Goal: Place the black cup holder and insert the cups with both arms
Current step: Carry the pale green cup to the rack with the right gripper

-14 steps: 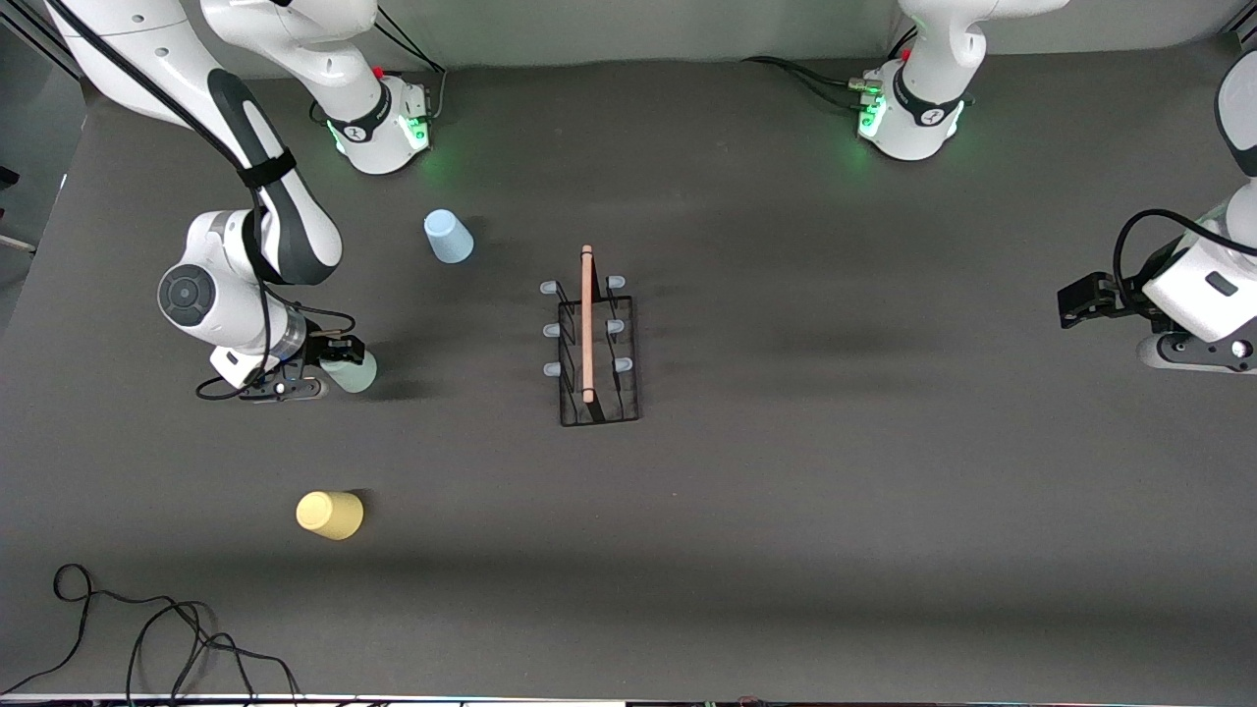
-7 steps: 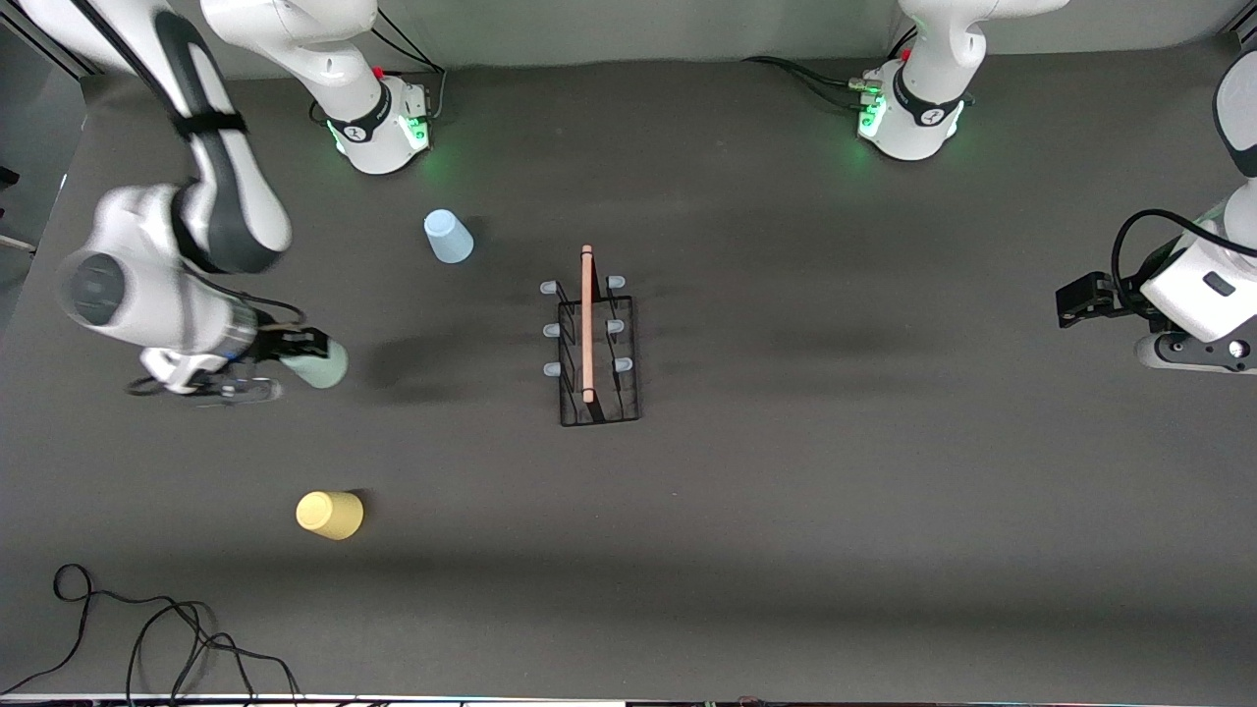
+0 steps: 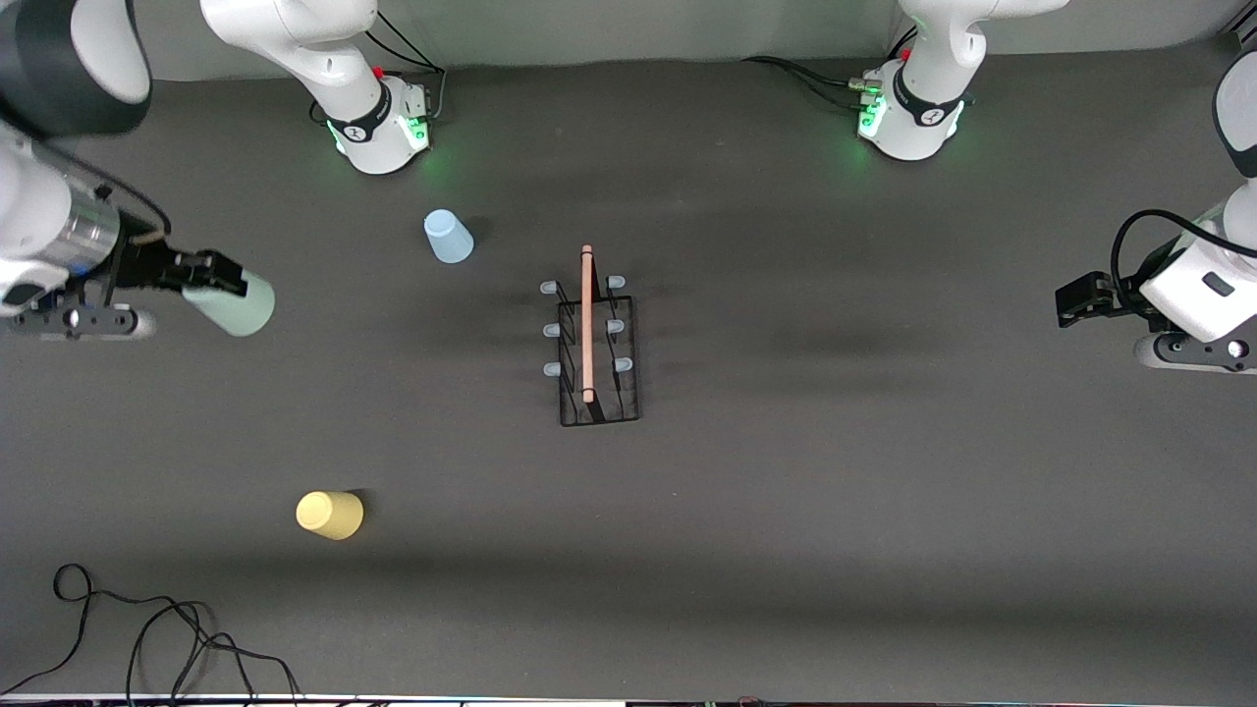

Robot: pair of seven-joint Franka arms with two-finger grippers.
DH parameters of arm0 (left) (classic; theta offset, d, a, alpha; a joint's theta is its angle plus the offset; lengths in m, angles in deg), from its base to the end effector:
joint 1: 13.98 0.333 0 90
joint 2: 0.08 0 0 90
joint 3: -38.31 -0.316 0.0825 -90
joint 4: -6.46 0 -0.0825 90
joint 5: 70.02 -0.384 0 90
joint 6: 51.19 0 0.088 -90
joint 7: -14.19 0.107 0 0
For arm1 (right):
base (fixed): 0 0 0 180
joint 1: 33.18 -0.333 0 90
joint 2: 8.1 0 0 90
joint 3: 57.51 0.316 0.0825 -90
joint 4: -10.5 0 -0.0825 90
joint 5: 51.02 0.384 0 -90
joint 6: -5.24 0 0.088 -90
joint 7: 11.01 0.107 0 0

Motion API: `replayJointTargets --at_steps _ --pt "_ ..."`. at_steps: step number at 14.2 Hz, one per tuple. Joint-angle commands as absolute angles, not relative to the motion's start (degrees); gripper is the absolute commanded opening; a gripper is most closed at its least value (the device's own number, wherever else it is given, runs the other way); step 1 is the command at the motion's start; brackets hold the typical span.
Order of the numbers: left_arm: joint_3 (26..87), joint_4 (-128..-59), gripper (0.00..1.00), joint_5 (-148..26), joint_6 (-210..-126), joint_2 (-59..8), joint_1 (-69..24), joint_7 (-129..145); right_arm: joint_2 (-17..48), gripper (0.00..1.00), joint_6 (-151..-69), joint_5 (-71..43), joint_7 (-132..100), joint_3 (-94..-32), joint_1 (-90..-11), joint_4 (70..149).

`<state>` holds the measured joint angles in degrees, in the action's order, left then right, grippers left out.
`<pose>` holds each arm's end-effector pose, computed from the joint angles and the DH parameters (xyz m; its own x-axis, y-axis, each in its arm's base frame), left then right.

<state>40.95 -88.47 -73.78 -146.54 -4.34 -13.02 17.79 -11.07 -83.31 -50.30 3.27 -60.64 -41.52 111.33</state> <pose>0.5786 -0.0097 0.5497 0.9927 -0.0980 -0.0708 -0.1021 -0.9931 -0.0570 0.5250 0.0486 0.5622 0.9743 -0.1580 -0.1606 -0.1560 -0.9874 0.0251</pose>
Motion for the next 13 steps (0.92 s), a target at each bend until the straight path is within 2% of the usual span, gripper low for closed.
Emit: replayJointTargets --at_steps 1,7,10,13 --pt "41.04 -90.22 1.00 -73.36 -146.55 -2.55 -12.75 18.76 -11.79 0.21 -82.30 -48.93 23.64 -60.58 -49.59 111.66" --pt "40.95 -90.22 1.00 -73.36 -146.55 -2.55 -12.66 18.76 -8.55 0.17 -89.15 -41.73 58.30 -60.58 -63.13 111.92" --pt "40.95 -90.22 1.00 -73.36 -146.11 -2.55 -12.75 18.76 -6.17 0.14 -93.45 -38.28 67.36 -60.58 -66.91 112.18" --pt "40.95 -90.22 1.00 -73.36 -146.11 -2.55 -12.75 18.76 -5.46 0.14 -101.43 -38.28 70.03 -60.58 -69.91 117.44"
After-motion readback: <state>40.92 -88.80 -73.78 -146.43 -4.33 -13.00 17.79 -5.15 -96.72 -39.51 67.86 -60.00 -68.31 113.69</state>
